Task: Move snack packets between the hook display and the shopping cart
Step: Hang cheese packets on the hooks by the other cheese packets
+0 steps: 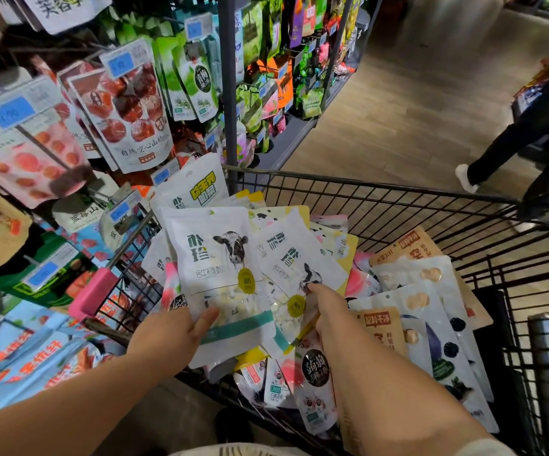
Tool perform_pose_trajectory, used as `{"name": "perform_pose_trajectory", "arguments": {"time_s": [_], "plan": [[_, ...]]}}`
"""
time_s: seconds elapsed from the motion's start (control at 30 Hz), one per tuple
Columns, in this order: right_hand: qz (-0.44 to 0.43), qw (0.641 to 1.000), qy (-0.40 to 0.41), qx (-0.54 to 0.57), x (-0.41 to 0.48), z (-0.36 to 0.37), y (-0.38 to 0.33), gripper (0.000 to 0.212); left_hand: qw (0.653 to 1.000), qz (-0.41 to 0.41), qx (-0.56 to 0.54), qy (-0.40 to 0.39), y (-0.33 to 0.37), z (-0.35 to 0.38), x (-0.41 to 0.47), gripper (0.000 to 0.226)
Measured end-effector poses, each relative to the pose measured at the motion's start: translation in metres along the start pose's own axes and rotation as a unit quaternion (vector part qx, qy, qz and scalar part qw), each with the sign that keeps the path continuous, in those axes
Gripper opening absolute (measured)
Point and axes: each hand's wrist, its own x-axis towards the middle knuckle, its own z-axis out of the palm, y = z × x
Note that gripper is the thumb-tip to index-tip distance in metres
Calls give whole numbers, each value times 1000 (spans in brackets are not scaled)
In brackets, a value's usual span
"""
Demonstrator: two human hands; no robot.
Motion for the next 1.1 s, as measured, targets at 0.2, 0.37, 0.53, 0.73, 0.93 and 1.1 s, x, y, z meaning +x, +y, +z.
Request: {"name": "perform_pose_trajectory", "arguments": {"time_s": [0.2,0.37,0.53,0.73,0.93,1.1], "plan": [[-24,998,51,-1,-23,1,-10,79,999,-14,-47,2,3,-2,-2,53],[-16,999,24,-25,-30,-3,-21,58,998,-16,-64,-16,4,-6,-2,52],[-16,995,-83,49,-32,0,-7,53,999,-25,-42,-20,6,-6,-1,56],[15,989,-138,52,-40,3,12,47,1000,7,13,-18,2,0,7,46],[-52,989,-106,86,-45,-7,-9,34,1000,21,-13,2,3,2,5,56],[-119,981,-92,123,-73,-17,-38,31,991,-42,-126,16,5,-1,3,45]]}}
